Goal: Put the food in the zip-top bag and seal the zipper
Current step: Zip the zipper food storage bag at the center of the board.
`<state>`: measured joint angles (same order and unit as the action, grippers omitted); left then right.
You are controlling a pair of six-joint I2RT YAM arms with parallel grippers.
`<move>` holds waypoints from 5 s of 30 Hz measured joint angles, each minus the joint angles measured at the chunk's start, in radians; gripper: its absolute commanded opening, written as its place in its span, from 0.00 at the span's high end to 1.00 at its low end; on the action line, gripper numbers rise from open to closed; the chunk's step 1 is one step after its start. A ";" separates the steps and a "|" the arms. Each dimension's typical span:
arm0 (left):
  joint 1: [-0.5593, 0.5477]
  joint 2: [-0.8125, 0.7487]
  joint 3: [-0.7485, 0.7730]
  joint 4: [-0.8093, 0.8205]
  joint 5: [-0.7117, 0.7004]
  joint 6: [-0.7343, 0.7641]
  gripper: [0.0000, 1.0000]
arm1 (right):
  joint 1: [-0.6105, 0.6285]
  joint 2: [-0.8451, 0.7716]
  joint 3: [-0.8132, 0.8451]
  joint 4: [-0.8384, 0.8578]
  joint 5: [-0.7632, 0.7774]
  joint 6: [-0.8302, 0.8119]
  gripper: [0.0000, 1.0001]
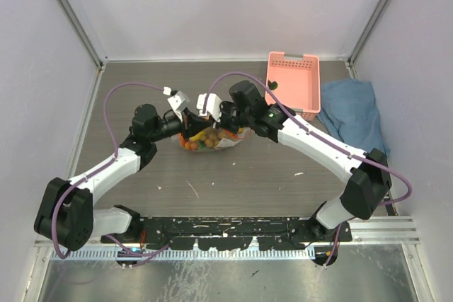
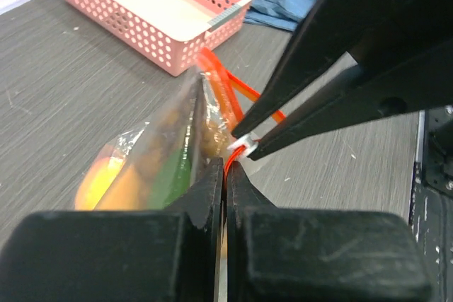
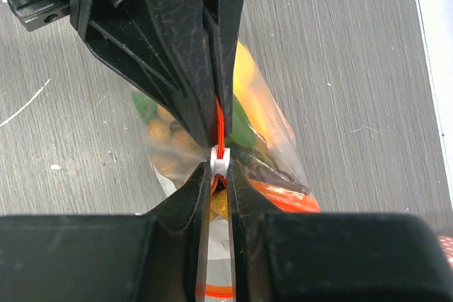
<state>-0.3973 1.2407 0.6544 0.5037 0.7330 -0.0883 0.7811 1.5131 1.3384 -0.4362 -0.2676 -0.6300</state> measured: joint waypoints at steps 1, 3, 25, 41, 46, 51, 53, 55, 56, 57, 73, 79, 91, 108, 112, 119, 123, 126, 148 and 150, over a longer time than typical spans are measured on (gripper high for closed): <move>0.000 0.000 0.000 -0.001 -0.023 -0.023 1.00 | -0.001 0.001 0.000 0.002 0.002 0.004 0.99; -0.001 0.000 -0.001 0.000 -0.069 -0.064 1.00 | -0.002 0.002 -0.003 0.010 0.008 0.008 0.99; 0.020 -0.116 -0.059 0.018 -0.233 -0.168 0.53 | -0.054 0.002 0.003 -0.045 0.097 0.136 0.99; 0.020 -0.129 0.038 -0.093 -0.029 0.026 0.34 | -0.004 0.002 0.182 -0.190 0.031 0.101 0.99; 0.020 -0.027 0.068 -0.110 0.027 0.110 0.33 | -0.002 0.002 0.176 -0.196 0.010 0.095 0.99; 0.020 0.071 0.108 -0.128 0.103 0.199 0.34 | -0.002 0.002 0.167 -0.203 -0.007 0.082 0.99; 0.020 0.101 0.134 -0.134 0.143 0.229 0.34 | -0.002 0.002 0.167 -0.204 -0.012 0.079 0.99; 0.020 0.120 0.160 -0.137 0.190 0.245 0.36 | -0.002 0.002 0.167 -0.207 -0.018 0.077 0.99; 0.020 0.132 0.180 -0.140 0.221 0.257 0.37 | -0.002 0.002 0.167 -0.208 -0.021 0.076 0.99; 0.020 0.141 0.195 -0.141 0.240 0.263 0.39 | -0.002 0.002 0.167 -0.209 -0.023 0.075 0.99; 0.011 0.171 0.213 -0.130 0.352 0.203 1.00 | -0.005 -0.031 0.104 -0.141 -0.018 0.130 0.70; 0.006 0.090 0.156 -0.128 0.231 0.098 1.00 | -0.003 -0.176 -0.006 -0.079 0.071 0.248 0.69; 0.006 -0.006 0.094 -0.125 0.144 -0.039 1.00 | -0.003 -0.366 -0.322 0.212 0.278 0.482 0.69; 0.006 -0.032 0.065 -0.127 0.095 -0.053 1.00 | -0.005 -0.106 -0.391 0.562 0.107 0.510 0.89; 0.007 -0.047 0.058 -0.131 0.073 -0.048 1.00 | -0.005 -0.044 -0.379 0.551 0.030 0.487 0.91; 0.011 -0.067 0.048 -0.139 0.047 -0.049 1.00 | -0.005 -0.098 -0.403 0.538 0.063 0.488 0.76; 0.011 -0.071 0.042 -0.139 0.043 -0.051 1.00 | -0.005 -0.222 -0.424 0.535 0.109 0.512 0.68; 0.011 -0.074 0.038 -0.138 0.041 -0.054 1.00 | -0.005 -0.269 -0.424 0.546 0.165 0.541 0.62; 0.014 -0.076 0.032 -0.151 0.019 -0.053 1.00 | -0.009 -0.098 -0.488 0.739 0.137 0.620 0.99; 0.014 -0.076 0.032 -0.153 0.017 -0.054 1.00 | -0.010 -0.087 -0.474 0.725 0.103 0.600 0.99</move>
<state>-0.3836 1.1645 0.6865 0.3508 0.7502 -0.1421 0.7708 1.4261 0.8642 0.2890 -0.1650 -0.0299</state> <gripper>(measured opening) 0.009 0.059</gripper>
